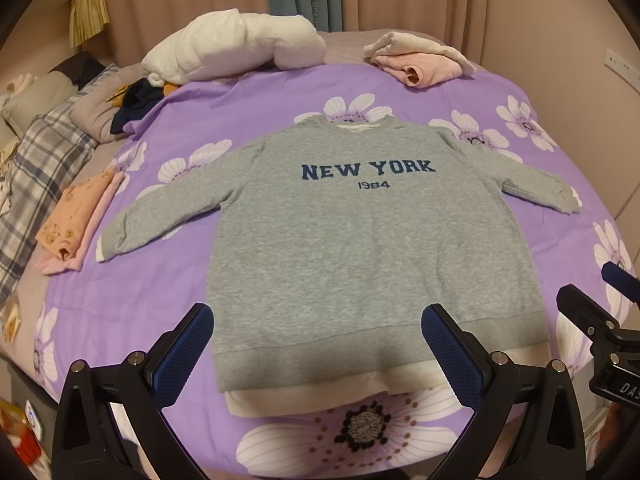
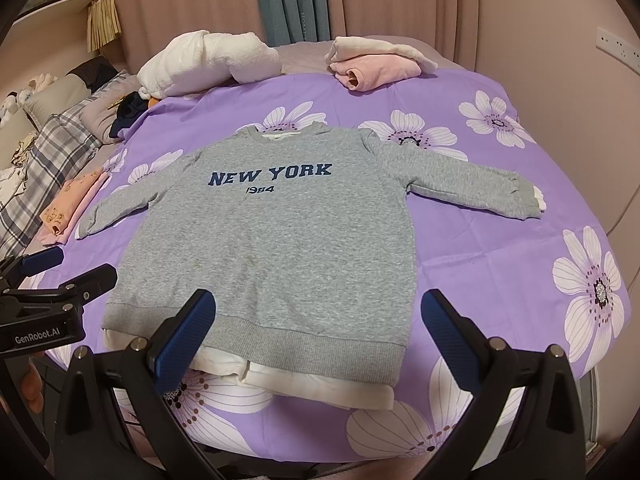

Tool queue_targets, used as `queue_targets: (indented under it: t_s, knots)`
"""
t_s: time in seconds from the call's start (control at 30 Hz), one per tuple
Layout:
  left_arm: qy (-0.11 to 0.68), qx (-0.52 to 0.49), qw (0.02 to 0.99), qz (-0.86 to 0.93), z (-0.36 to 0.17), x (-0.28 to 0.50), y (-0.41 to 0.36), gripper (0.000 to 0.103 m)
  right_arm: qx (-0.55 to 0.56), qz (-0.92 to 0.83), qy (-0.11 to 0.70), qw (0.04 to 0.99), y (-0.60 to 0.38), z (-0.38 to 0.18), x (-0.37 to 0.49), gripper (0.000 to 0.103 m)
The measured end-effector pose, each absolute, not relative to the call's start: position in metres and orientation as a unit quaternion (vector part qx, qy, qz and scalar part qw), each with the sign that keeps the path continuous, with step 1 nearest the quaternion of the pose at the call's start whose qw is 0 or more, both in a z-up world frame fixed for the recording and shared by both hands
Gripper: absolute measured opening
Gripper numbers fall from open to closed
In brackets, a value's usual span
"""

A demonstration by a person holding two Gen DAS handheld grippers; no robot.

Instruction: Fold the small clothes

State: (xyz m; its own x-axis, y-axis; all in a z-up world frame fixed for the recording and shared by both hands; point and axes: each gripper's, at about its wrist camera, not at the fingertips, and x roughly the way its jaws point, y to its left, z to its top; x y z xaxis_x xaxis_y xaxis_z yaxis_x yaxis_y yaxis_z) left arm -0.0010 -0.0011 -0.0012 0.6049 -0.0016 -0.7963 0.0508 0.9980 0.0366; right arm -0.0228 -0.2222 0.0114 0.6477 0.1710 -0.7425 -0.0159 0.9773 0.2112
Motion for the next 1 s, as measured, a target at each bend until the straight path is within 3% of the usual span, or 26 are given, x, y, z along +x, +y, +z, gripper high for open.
queue_targets:
  t_s: [0.6,0.87,1.0]
  knots:
    - [0.454,0.025,0.891,-0.01,-0.008,0.001,0.005,0.103,0.097,0.052,0.418,0.902,-0.221,0.01,-0.023,0.103]
    - [0.537,-0.047,0.842,-0.019,-0.038,0.016,0.024,0.103,0.26,0.137,0.418,0.86,-0.253,-0.029,-0.013,0.103]
    - [0.569,-0.078,0.818,-0.006,-0.056,0.021,0.039,0.103,0.29,0.103,0.411,0.858,-0.272,-0.049,-0.011,0.103]
